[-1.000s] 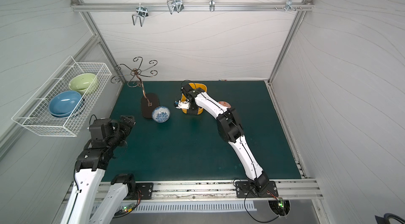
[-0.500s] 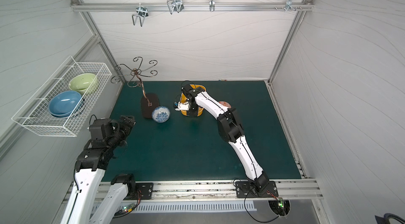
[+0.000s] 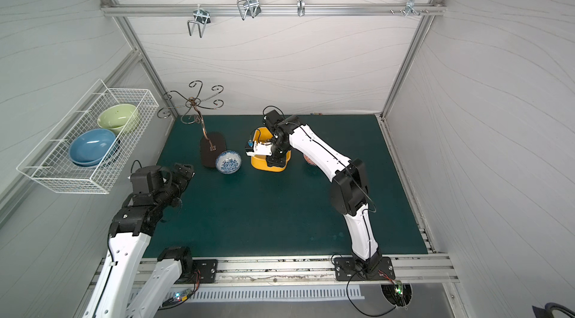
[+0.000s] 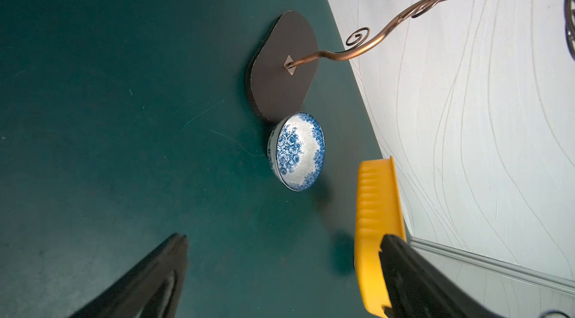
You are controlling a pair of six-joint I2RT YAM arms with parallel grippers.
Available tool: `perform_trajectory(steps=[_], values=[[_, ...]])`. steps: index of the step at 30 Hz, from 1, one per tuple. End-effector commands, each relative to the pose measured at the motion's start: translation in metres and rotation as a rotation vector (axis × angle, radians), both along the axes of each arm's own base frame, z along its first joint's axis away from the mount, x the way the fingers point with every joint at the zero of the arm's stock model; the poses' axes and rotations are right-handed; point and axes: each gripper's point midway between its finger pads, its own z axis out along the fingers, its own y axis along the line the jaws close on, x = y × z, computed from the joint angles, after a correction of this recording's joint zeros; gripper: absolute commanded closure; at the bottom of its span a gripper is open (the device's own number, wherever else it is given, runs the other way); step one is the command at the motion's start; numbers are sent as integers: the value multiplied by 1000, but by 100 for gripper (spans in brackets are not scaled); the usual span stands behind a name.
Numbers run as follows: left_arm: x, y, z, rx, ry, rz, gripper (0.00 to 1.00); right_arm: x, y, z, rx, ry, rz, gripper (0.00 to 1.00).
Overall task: Take out the screws from the storage box
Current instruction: Pick up the storage box at the center of the board.
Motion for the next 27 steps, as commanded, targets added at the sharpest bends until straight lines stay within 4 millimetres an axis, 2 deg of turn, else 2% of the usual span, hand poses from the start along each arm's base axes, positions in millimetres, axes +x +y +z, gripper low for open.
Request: perform_trajectory(steps=[1, 10, 15, 19, 27], values=[[9, -1, 16, 11, -56, -21, 1, -31, 0, 29, 39, 12, 24, 100], [7, 3, 17, 30, -63, -3, 1, -85, -10, 26, 21, 174, 67, 100], [6, 5, 19, 37, -71, 5, 1, -96, -17, 14, -80, 196, 14, 100], [6, 5, 20, 37, -71, 4, 1, -113, -26, 9, -173, 221, -18, 100], [6, 5, 20, 39, -73, 6, 1, -145, -37, 2, -253, 165, -15, 100]])
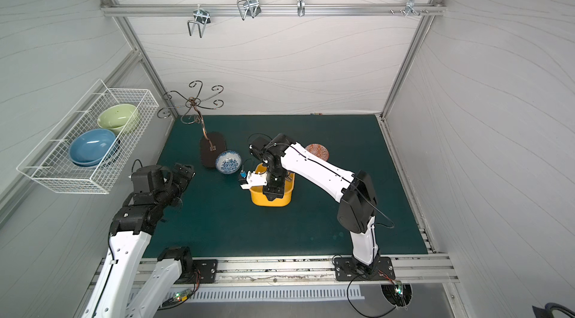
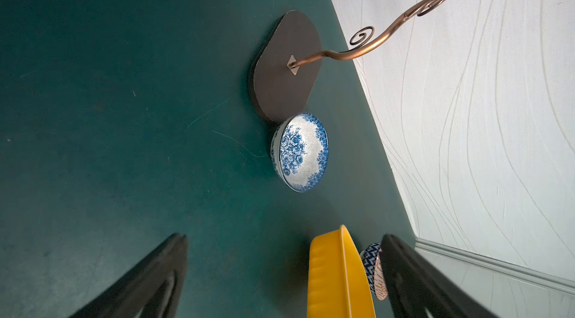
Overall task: Take out the screws from the storage box
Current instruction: Pick up the storage box at the center of the board, then place the storage box at the center of the board.
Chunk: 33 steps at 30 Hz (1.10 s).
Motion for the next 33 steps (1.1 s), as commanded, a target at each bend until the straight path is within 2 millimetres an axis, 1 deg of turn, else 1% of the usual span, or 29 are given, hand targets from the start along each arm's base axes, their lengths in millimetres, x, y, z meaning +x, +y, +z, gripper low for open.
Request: perform_trajectory(steps=[1, 4, 8, 12, 16, 19, 22, 25, 29, 32, 33], values=[[6, 4, 20, 28, -72, 7, 1, -13, -15, 14, -36, -64, -19, 100], [6, 5, 19, 31, -70, 10, 1, -24, -19, 4, -83, -81, 0, 100], [5, 6, 19, 34, -70, 13, 1, -39, -19, -1, -65, -93, 38, 100], [5, 6, 19, 32, -69, 13, 1, -45, -20, -15, -51, -111, 44, 100], [5, 5, 18, 31, -69, 12, 1, -51, -15, -23, -37, -130, 63, 100], [5, 6, 18, 30, -69, 14, 1, -55, -12, -38, -6, -159, 73, 100], [5, 5, 17, 27, -68, 12, 1, -59, -13, -60, 14, -169, 76, 100], [5, 5, 16, 26, -65, 11, 1, -63, -11, -75, 5, -151, 75, 96], [5, 5, 16, 25, -66, 12, 1, -66, -13, -90, -43, -148, 73, 89], [5, 4, 17, 22, -68, 9, 1, -71, -12, -97, -35, -135, 74, 83], [5, 4, 16, 22, -66, 9, 1, -70, -11, -98, -28, -134, 70, 79]])
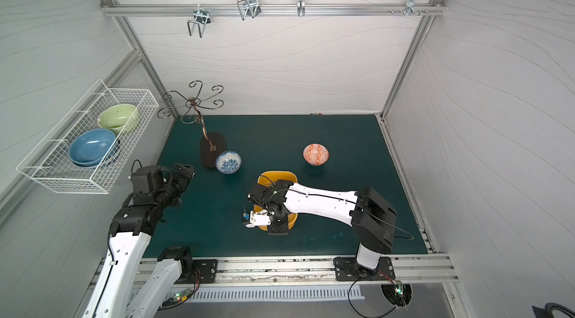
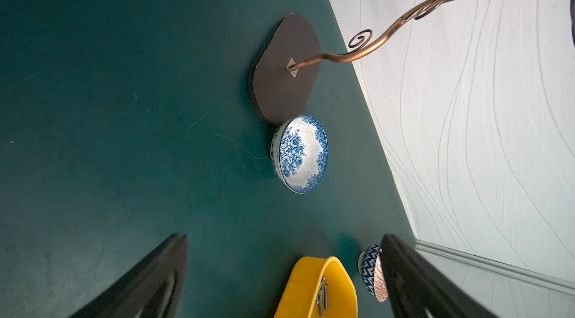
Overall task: Take out the screws from the storage box
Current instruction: Place the storage box at the center of the board.
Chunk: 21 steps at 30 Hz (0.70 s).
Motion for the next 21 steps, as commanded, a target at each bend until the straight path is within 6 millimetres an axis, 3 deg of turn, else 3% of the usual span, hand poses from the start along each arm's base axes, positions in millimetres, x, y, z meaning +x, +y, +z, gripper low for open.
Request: perform_trajectory(steps=[1, 3, 6, 13, 16, 19, 21], values=[[6, 3, 15, 16, -60, 4, 1, -4, 6, -9, 18, 10, -7, 76], [6, 2, 14, 15, -59, 2, 1, -5, 6, -11, 21, 15, -8, 69], [6, 1, 14, 8, -61, -5, 1, -7, 6, -11, 29, 24, -6, 68], [6, -1, 16, 6, -61, -16, 1, -6, 19, 16, 145, 5, -4, 65], [9, -8, 27, 22, -79, -77, 1, 7, 30, 43, 243, -68, -56, 56], [14, -28, 52, 93, -97, -273, 1, 30, 47, 93, 461, -184, -193, 43], [3, -31, 44, 109, 12, -327, 3, 57, 52, 130, 618, -263, -396, 41]])
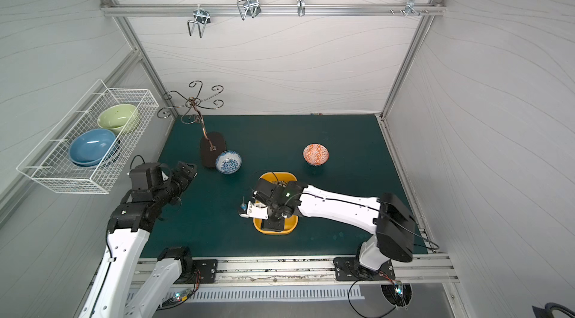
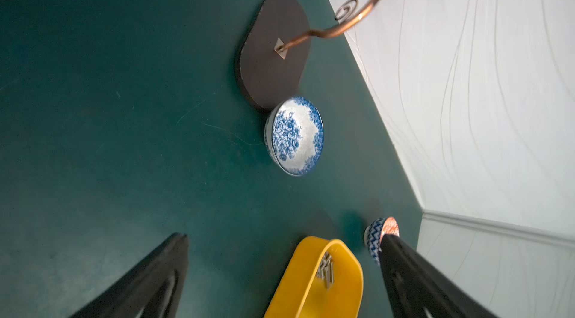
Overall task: Take out the screws from the storage box
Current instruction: Place the storage box at the center of the board.
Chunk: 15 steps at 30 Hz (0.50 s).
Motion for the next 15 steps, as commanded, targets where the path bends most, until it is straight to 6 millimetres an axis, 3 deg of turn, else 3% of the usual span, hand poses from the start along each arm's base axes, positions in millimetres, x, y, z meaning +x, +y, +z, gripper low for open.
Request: perform_trajectory(steps=[1, 3, 5, 7, 9, 12, 15], values=[[-7, -13, 19, 70, 32, -169, 5, 51, 15, 76, 361, -86, -377, 45], [-12, -21, 10, 43, 64, -216, 6, 75, 6, 85, 505, 35, -625, 36], [-15, -36, 16, 21, 26, -299, 5, 77, 17, 75, 563, 213, -616, 36], [-21, -44, 24, 26, -16, -341, 4, 83, 22, 63, 519, 260, -606, 30], [-26, -51, 26, 43, -60, -354, 3, 97, 13, 58, 477, 184, -684, 22], [-35, -62, 20, 50, -58, -382, 5, 102, -7, 57, 465, 20, -703, 10], [-35, -67, 0, 74, -29, -398, 7, 112, -27, 47, 370, -57, -719, 14]])
